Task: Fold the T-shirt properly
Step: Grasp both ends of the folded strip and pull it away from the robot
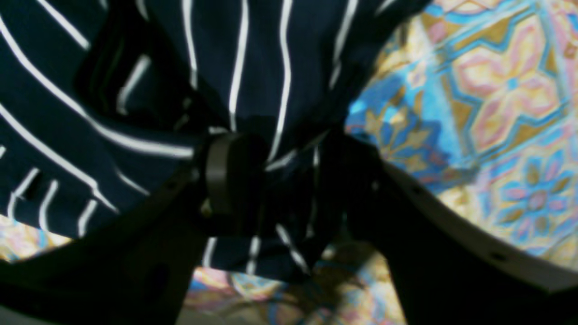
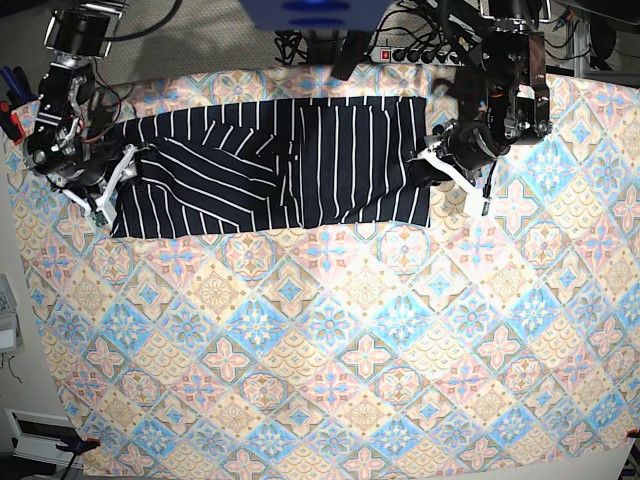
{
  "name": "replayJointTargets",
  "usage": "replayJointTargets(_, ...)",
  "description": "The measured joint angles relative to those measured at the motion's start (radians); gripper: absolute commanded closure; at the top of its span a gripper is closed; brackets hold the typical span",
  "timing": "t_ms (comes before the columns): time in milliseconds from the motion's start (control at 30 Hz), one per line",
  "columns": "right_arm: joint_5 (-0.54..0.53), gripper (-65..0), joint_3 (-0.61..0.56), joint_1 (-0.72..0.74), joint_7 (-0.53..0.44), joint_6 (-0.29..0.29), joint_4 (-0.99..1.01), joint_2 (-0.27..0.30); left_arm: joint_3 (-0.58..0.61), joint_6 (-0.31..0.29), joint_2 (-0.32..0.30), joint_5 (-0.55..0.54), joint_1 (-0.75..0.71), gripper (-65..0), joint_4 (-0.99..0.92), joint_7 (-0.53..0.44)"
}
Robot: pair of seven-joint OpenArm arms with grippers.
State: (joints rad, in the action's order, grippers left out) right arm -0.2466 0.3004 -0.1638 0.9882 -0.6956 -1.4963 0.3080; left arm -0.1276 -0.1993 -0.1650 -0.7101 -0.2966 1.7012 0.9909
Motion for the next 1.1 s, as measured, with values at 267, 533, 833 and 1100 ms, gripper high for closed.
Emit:
replayJointTargets(267,-0.13,-42.0,0.0,0.061,0.006,0.002,0.154,0.043,0.0,0.0,-0.003,0.003,0.0,-10.6,0.0,0.0)
replayJointTargets(533,-0.141,-42.0,0.0,0.063,-0.005,0.0,0.233,0.043,0.0,0.0,-0.013,0.003,0.0,-10.6,0.0,0.0)
replayJointTargets(833,-0.162,-39.6,0.007,0.07,-0.02,0.0,0.286,0.047,0.0,0.0,-0.012,0.003,0.0,-10.6,0.0,0.0)
replayJointTargets(1100,-0.344,-32.2,-0.091,0.064,0.005,0.007,0.279,0.045,0.0,0.0,-0.013,0.003,0.0,-10.6,0.0,0.0)
